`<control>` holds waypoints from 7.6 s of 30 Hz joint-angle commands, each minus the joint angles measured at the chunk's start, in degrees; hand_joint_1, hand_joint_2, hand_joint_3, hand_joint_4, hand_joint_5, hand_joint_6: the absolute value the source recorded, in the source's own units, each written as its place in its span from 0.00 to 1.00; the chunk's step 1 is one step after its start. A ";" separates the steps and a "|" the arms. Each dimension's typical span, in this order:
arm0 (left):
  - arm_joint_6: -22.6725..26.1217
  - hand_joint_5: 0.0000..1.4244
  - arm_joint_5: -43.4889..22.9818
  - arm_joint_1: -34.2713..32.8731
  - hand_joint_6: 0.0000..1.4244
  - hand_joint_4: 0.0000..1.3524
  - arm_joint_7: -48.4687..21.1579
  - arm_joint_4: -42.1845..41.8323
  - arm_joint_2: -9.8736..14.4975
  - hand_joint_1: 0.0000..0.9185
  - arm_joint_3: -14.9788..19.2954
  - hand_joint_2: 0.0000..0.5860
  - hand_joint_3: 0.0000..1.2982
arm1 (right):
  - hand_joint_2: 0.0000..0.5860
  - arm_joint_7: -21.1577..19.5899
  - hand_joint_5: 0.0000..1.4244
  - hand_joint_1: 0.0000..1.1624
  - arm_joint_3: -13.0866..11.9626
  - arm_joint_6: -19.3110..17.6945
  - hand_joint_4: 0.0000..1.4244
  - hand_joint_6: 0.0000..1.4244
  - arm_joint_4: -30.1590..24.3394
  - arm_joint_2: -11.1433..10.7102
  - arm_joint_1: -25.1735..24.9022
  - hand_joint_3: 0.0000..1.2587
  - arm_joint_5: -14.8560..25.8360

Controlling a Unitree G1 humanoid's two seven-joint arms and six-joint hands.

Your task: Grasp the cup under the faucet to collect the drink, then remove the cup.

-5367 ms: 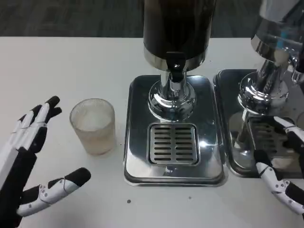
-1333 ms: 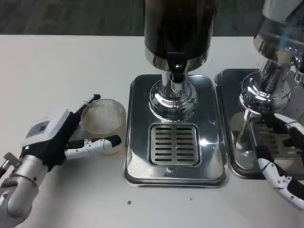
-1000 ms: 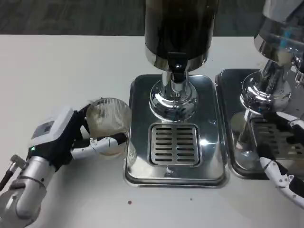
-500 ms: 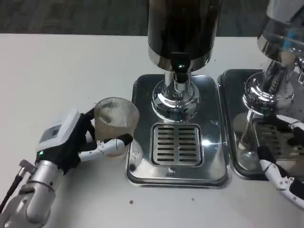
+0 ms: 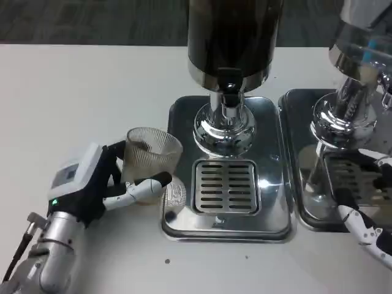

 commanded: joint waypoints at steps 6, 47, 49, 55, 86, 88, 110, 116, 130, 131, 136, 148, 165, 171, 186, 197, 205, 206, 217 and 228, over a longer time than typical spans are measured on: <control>-1.00 0.68 -0.74 1.93 0.86 0.49 1.99 0.18 0.16 0.27 1.42 0.24 0.37 | 0.65 0.31 0.25 0.40 -0.08 -0.53 0.25 0.35 0.23 0.12 0.12 0.30 0.59; -9.97 0.70 -5.22 5.16 0.87 0.51 1.87 -9.27 -6.26 0.28 7.63 0.25 0.40 | 0.65 1.26 0.25 0.39 -0.13 0.08 0.25 0.33 -1.15 0.66 -0.31 0.30 1.19; -10.00 0.70 -5.33 4.83 0.87 0.51 1.27 -9.24 -6.62 0.28 7.73 0.25 0.40 | 0.65 1.39 0.25 0.39 0.23 0.51 0.25 0.33 -1.82 1.17 -0.32 0.30 0.77; -9.94 0.70 -4.90 3.44 0.87 0.51 0.17 -8.03 -7.55 0.27 7.35 0.26 0.39 | 0.66 1.28 0.25 0.38 0.96 1.41 0.25 0.33 -3.52 2.82 0.18 0.30 -0.36; -8.95 0.62 3.16 -4.60 0.72 0.48 1.68 1.24 -8.86 0.24 -1.67 0.26 0.38 | 0.66 -0.02 0.25 0.37 1.83 2.43 0.26 0.34 -9.13 8.40 4.09 0.30 -3.92; -8.84 0.62 3.20 -4.90 0.72 0.47 1.62 1.50 -9.04 0.24 -1.94 0.26 0.38 | 0.66 -0.07 0.25 0.37 1.74 2.39 0.26 0.34 -9.30 8.58 4.35 0.30 -3.97; -7.00 0.60 4.07 -8.73 0.70 0.45 1.07 5.57 -10.49 0.22 -3.98 0.26 0.36 | 0.66 -1.66 0.26 0.37 3.84 2.98 0.26 0.35 -9.38 11.16 3.59 0.31 -6.45; -7.23 0.57 4.11 -9.16 0.65 0.43 0.88 6.08 -10.30 0.22 -4.26 0.26 0.35 | 0.66 -2.51 0.26 0.37 4.84 3.31 0.26 0.35 -9.03 11.71 3.29 0.31 -7.20; -6.76 0.36 3.86 -10.04 0.37 0.30 -2.72 6.68 -10.35 0.15 -5.04 0.25 0.26 | 0.66 -3.61 0.26 0.37 6.17 4.12 0.26 0.35 -9.07 11.76 3.20 0.31 -7.48; -6.50 0.34 3.74 -10.15 0.35 0.28 -3.43 6.79 -10.36 0.13 -5.11 0.25 0.25 | 0.66 -3.61 0.26 0.37 6.25 4.16 0.26 0.35 -9.02 11.75 3.14 0.31 -7.42; -5.18 0.27 3.36 -10.64 0.29 0.22 -6.01 7.05 -10.36 0.10 -5.16 0.24 0.20 | 0.66 -3.76 0.26 0.37 6.47 4.21 0.26 0.35 -8.63 11.71 2.97 0.31 -7.31; -3.14 0.20 1.94 -10.85 0.20 0.15 -8.56 6.94 -10.17 0.04 -5.26 0.24 0.15 | 0.67 -3.84 0.26 0.37 6.52 3.98 0.26 0.35 -7.75 11.41 2.59 0.31 -6.83; -5.76 0.20 0.89 -8.30 0.18 0.15 -8.23 4.61 -8.16 0.00 -4.41 0.22 0.15 | 0.67 -3.74 0.26 0.37 7.01 3.37 0.26 0.36 -5.85 10.71 0.78 0.32 -6.28; -6.50 0.19 0.38 -7.26 0.18 0.14 -8.64 3.44 -7.35 0.00 -3.79 0.22 0.16 | 0.66 -3.84 0.26 0.37 7.07 3.13 0.26 0.36 -5.22 10.46 -0.03 0.32 -5.96; -6.97 0.18 -1.13 -6.14 0.16 0.12 -10.63 0.27 -5.97 0.00 -2.79 0.19 0.15 | 0.66 -3.76 0.26 0.37 7.08 3.04 0.26 0.36 -4.43 10.23 -0.74 0.32 -5.61; -10.81 0.18 -2.90 -2.11 0.16 0.11 -10.38 -7.12 -2.89 0.00 0.44 0.18 0.15 | 0.66 -3.86 0.26 0.37 7.29 2.74 0.26 0.36 -3.17 10.12 -1.62 0.32 -5.18; -13.54 0.18 -8.37 4.70 0.16 0.12 -13.94 -15.76 1.40 0.00 5.62 0.18 0.15 | 0.66 -3.86 0.26 0.37 7.41 2.26 0.26 0.36 -1.98 9.77 -2.54 0.32 -4.61; -13.94 0.18 -9.91 5.89 0.16 0.12 -14.92 -17.28 2.32 0.00 6.75 0.18 0.15 | 0.66 -3.86 0.26 0.37 7.41 2.19 0.26 0.36 -1.90 9.71 -2.64 0.32 -4.53; -14.18 0.24 -33.68 9.86 0.23 0.22 -33.68 -27.30 7.87 0.00 17.02 0.23 0.20 | 0.66 -3.85 0.26 0.37 7.42 1.86 0.26 0.36 -1.36 9.15 -3.71 0.32 -3.74; 13.04 0.14 -67.74 0.52 0.11 0.16 -76.42 -35.65 10.65 0.00 24.37 0.21 0.21 | 0.68 -3.78 0.26 0.36 7.19 1.23 0.27 0.33 1.44 8.42 -6.79 0.32 -2.22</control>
